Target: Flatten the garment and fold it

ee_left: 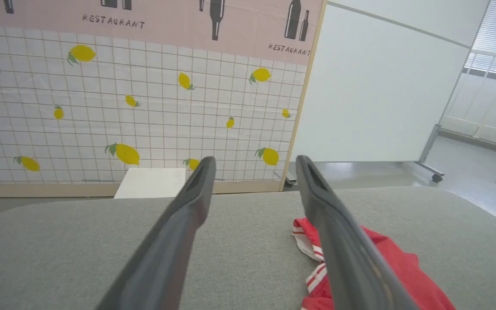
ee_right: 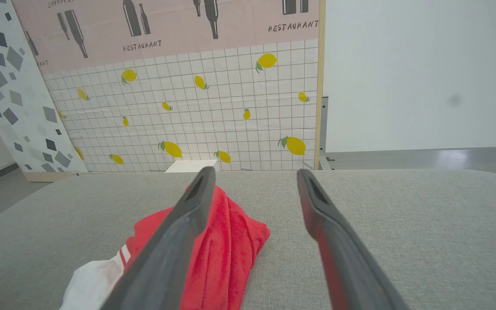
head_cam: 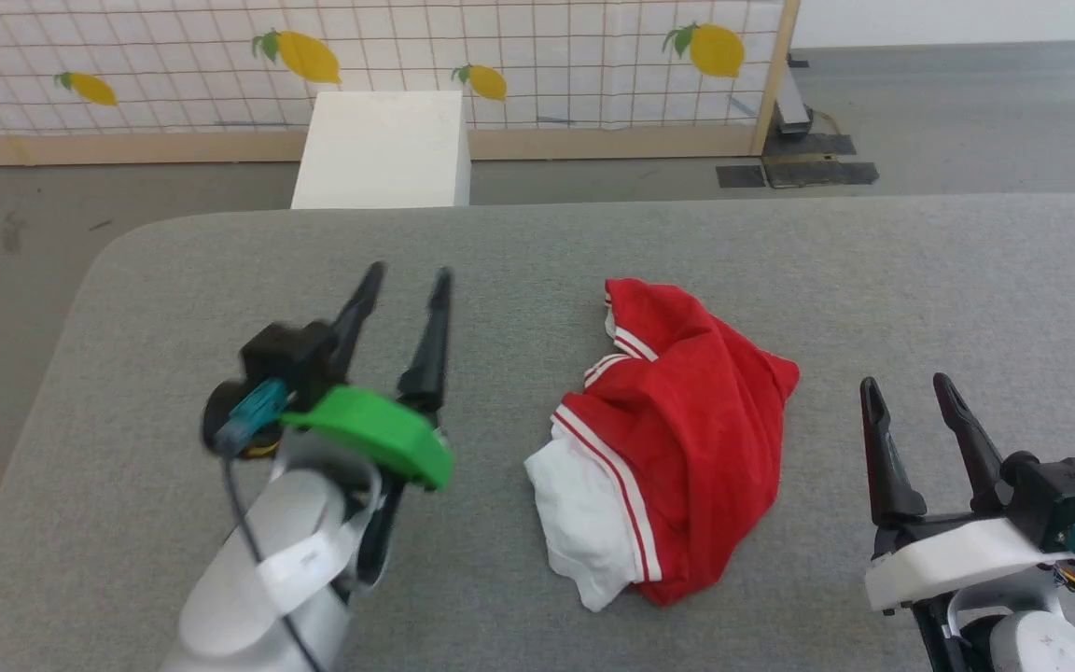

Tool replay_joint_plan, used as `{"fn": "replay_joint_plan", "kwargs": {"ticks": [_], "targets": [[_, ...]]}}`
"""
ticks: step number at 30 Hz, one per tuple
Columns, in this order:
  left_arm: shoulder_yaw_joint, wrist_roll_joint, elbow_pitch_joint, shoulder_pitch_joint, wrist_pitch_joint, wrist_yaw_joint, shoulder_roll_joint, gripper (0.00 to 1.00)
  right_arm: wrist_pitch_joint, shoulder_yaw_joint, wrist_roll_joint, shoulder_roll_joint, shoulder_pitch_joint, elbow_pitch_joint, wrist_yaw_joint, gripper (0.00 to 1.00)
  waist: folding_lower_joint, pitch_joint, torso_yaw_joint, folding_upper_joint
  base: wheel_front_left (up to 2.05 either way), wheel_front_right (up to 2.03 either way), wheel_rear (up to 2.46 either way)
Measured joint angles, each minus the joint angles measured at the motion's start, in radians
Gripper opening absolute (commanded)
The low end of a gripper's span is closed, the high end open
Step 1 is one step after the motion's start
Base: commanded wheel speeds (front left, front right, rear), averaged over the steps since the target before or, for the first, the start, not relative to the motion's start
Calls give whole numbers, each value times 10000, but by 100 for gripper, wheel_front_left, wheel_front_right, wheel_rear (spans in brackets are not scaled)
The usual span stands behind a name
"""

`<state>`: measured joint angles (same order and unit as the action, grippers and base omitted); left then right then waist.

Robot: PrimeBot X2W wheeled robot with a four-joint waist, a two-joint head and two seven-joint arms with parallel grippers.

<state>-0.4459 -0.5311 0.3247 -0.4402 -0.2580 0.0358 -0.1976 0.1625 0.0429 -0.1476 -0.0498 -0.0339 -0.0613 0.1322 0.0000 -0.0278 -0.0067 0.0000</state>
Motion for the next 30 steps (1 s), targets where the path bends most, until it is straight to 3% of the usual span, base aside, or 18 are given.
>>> {"fn": "replay_joint_plan", "kwargs": {"ticks": [7, 11, 16, 22, 25, 30], "targets": [[1373, 652, -901, 2237, 0, 186, -119, 100, -134, -86, 17, 0, 157, 23, 0, 100, 0, 143, 261, 0, 0, 0, 0], [1553, 773, -863, 2917, -2, 165, -12, 100, -219, -119, 73, 0, 174, 86, 0, 100, 0, 189, 294, 0, 0, 0, 0], [965, 815, -263, 2935, 107, -257, 487, 100, -305, -140, 75, 0, 176, 155, 0, 100, 0, 138, 277, 0, 0, 0, 0], [23, 474, 991, 2015, 1223, -746, 1266, 100, -305, -276, 71, -2, 168, 184, 0, 100, 0, -59, 98, 0, 0, 0, 0], [-276, 150, 1664, 1575, 1942, -713, 1404, 100, -299, -364, 42, 0, 140, 150, 0, 100, 0, -167, -86, 0, 0, 0, 0], [-629, -422, 2568, 1134, 3436, -176, 1438, 100, -199, -393, -35, 0, 118, 40, 0, 100, 0, -355, -462, 0, 0, 0, 0]]}}
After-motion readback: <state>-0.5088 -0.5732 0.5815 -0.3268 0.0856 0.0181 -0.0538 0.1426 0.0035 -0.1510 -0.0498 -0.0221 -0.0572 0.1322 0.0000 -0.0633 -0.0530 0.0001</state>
